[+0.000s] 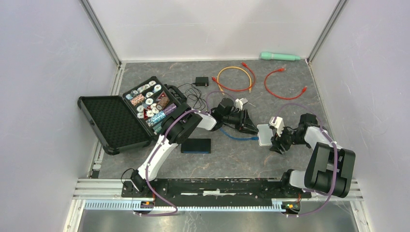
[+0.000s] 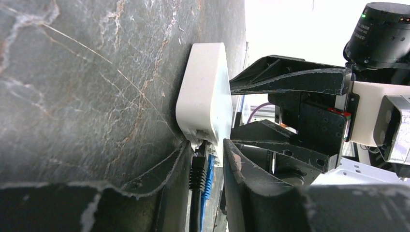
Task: Pull the plug from the switch port
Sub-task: Pull the connector from the switch port.
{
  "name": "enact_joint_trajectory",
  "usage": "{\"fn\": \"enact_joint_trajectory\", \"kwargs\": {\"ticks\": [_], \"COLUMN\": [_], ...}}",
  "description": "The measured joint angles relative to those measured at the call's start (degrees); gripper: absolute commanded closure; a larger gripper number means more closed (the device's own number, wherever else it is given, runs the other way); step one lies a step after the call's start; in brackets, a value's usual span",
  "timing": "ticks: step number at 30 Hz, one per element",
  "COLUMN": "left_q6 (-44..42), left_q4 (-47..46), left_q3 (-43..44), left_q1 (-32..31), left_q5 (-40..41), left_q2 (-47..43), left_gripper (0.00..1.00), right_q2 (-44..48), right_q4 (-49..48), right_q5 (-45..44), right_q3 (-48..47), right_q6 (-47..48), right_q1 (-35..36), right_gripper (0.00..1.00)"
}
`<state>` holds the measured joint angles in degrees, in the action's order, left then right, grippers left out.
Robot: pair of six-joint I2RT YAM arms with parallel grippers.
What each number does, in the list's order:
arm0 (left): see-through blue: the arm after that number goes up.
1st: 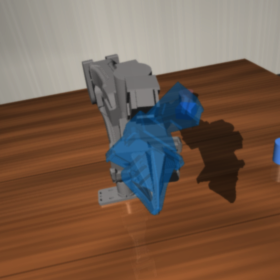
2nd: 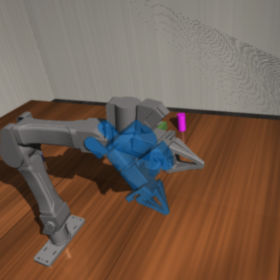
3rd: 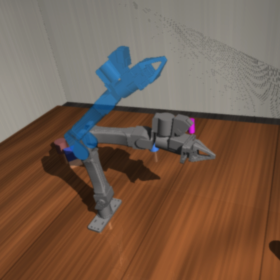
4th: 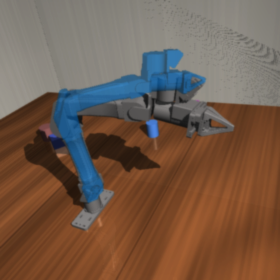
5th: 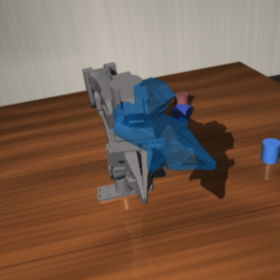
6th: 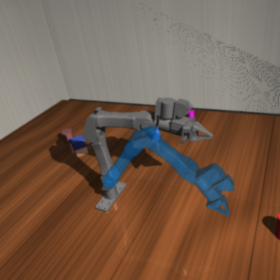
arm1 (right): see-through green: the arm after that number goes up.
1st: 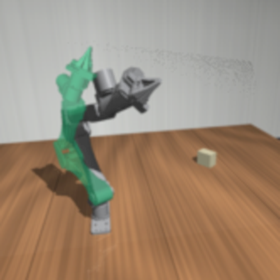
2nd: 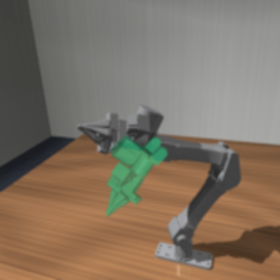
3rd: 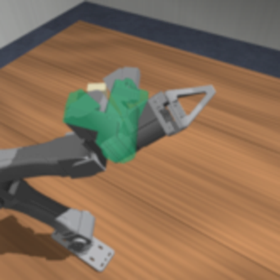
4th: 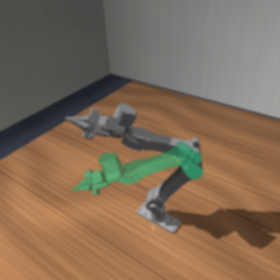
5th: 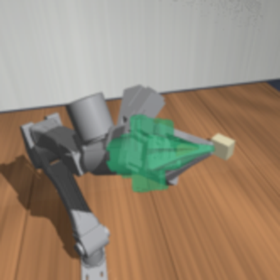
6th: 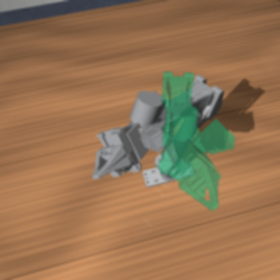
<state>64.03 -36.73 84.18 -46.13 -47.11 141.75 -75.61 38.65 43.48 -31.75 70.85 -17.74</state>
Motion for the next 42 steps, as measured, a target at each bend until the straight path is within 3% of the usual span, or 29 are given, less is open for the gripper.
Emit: {"fn": "enact_joint_trajectory", "kwargs": {"ticks": [29,42], "left_q6": [0.96,-2.19], "left_q4": [-3.74,-0.09], "left_q3": [-0.83,0.31], "left_q1": [0.26,0.24], "left_q5": [-0.37,-1.27], "left_q2": [0.90,0.76], "left_gripper": [0.77,0.86], "right_q2": [-0.66,-1.27], "right_q4": [0.04,0.33], "right_q5": [0.02,0.00], "right_q3": [-0.44,-0.94], "right_q6": [-0.48,-0.68], "right_q1": [0.00,0.00], "right_gripper": [0.38,0.38]}}
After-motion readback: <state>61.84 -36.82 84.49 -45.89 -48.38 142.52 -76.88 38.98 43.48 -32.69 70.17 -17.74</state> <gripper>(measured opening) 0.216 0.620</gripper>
